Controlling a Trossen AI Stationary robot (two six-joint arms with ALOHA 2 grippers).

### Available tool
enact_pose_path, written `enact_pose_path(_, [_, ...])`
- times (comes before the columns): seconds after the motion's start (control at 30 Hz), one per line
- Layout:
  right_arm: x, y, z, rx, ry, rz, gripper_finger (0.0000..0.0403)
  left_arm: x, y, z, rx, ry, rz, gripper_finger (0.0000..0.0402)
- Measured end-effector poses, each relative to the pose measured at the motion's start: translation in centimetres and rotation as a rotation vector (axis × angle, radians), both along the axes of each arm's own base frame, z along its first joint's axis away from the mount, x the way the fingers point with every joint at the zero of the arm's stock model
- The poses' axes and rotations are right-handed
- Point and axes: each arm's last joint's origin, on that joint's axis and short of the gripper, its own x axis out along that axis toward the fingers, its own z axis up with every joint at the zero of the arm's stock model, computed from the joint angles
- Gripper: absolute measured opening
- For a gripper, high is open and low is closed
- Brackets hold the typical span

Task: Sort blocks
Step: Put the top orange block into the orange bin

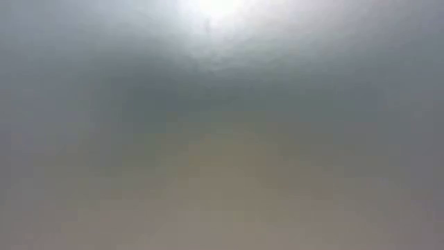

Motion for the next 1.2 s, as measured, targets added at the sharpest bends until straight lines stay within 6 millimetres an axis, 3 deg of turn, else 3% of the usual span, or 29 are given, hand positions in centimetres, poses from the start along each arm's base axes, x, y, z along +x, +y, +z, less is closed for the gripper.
enact_pose_path(0.17, [0.0, -0.1, 0.0, 0.012, 0.002, -0.021, 0.0023, 0.9, -1.2, 1.2, 0.033, -0.083, -0.078, 0.0104])
enact_pose_path(0.57, [0.1, -0.1, -0.2, 0.01, 0.026, -0.041, 0.0023, 1.9, -2.6, 1.6, 0.036, -0.133, -0.186, 0.0104])
enact_pose_path(1.2, [0.1, -0.1, -0.3, 0.003, 0.037, -0.045, 0.0023, 2.9, -2.4, 3.1, 0.127, -0.285, -0.211, 0.0104])
